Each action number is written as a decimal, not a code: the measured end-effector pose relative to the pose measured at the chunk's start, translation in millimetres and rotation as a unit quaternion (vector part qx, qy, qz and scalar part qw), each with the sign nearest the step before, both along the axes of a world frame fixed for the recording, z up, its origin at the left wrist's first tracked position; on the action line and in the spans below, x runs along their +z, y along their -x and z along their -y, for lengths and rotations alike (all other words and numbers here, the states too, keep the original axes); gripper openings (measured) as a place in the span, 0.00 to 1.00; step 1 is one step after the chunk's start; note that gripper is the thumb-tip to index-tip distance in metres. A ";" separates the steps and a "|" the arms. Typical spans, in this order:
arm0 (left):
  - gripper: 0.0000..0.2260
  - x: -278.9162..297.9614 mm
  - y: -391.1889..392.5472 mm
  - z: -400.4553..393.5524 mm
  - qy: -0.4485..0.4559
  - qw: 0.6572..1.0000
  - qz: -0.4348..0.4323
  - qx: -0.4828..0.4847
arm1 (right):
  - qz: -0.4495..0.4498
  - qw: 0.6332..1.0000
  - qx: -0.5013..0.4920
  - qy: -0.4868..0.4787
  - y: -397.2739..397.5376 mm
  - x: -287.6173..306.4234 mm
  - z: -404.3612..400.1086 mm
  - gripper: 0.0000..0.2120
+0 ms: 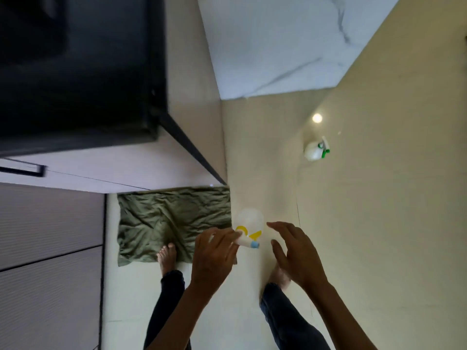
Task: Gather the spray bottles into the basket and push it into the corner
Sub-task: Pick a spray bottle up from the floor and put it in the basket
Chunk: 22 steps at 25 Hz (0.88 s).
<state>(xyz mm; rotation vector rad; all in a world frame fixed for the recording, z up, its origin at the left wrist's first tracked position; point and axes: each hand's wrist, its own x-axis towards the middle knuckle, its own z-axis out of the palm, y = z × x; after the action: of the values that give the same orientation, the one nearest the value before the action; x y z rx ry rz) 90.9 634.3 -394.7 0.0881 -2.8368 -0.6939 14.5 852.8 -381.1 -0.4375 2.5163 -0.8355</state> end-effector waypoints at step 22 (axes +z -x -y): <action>0.10 470.2 77.3 342.5 -0.231 0.945 -0.104 0.209 | -0.365 0.911 -0.023 0.193 55.1 405.7 436.9 0.21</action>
<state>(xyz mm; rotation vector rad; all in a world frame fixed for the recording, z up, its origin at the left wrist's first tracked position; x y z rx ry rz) 13.6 291.8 75.5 0.6304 -2.2895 -1.1611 -40.6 416.0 24.6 -0.9779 3.0230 -1.4051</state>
